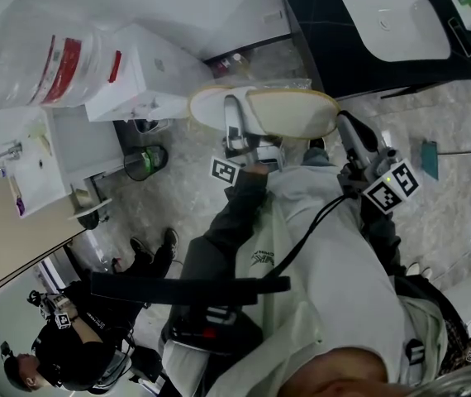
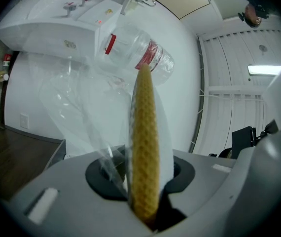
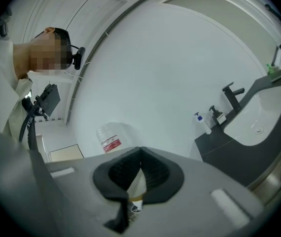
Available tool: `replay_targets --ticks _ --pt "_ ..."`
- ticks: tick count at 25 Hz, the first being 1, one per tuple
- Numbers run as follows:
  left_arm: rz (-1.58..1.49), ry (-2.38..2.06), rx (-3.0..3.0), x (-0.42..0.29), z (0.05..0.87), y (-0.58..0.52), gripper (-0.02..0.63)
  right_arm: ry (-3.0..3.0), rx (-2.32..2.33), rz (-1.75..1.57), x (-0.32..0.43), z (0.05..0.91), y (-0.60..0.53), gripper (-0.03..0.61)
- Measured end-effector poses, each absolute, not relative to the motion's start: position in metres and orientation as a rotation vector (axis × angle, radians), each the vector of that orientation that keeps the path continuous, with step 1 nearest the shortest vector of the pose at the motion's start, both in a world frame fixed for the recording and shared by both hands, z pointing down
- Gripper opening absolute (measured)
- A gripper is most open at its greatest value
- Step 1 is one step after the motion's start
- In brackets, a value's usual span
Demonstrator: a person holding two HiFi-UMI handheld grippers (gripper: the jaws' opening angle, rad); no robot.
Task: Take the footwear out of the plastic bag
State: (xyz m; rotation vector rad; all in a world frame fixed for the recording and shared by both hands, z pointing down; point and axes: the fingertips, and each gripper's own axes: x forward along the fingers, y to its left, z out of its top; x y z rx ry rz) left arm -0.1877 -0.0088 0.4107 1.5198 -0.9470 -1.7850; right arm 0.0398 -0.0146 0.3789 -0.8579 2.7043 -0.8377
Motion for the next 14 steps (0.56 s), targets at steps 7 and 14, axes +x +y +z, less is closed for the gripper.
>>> replay_targets --ticks 7,14 --pt "-1.778 -0.954 1.519 -0.192 0.412 -0.007 0.107 2.701 -0.846 -0.861 0.032 0.382 -0.014 0.002" --pt "-1.79 -0.967 1.504 -0.205 0.413 -0.003 0.107 2.696 -0.84 -0.871 0.023 0.383 -0.011 0.002"
